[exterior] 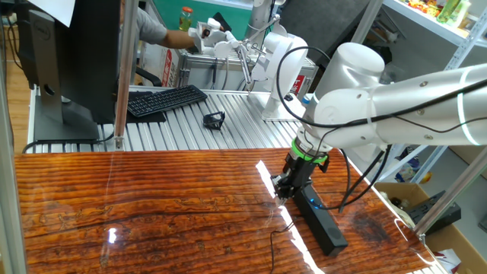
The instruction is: Turn the knob to decrease the volume of the speaker
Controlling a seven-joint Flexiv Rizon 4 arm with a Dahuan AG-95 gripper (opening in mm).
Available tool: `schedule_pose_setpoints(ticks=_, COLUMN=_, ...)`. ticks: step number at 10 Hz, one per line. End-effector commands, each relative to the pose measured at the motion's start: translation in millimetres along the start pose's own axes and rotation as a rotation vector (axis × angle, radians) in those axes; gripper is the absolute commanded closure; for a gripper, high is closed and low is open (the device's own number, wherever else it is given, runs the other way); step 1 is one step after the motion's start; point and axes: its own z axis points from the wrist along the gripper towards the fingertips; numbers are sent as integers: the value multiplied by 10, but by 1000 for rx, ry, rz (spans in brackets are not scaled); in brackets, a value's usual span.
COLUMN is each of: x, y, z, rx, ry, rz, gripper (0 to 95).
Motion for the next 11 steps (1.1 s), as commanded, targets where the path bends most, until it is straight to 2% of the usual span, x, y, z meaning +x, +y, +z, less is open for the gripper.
schedule_pose_setpoints(ticks=1, x=0, y=-1, z=1, rx=-5, ry=-1, rz=9, gripper=950)
schedule_pose_setpoints(ticks=8, x=-3, y=2, z=7, rx=-3, ry=5, rz=30, gripper=950)
schedule_pose_setpoints(ticks=9, x=-3, y=2, z=7, rx=-1, ry=13, rz=31, gripper=950)
schedule_pose_setpoints(ticks=11, x=-3, y=2, z=7, rx=-11, ry=18, rz=74, gripper=950)
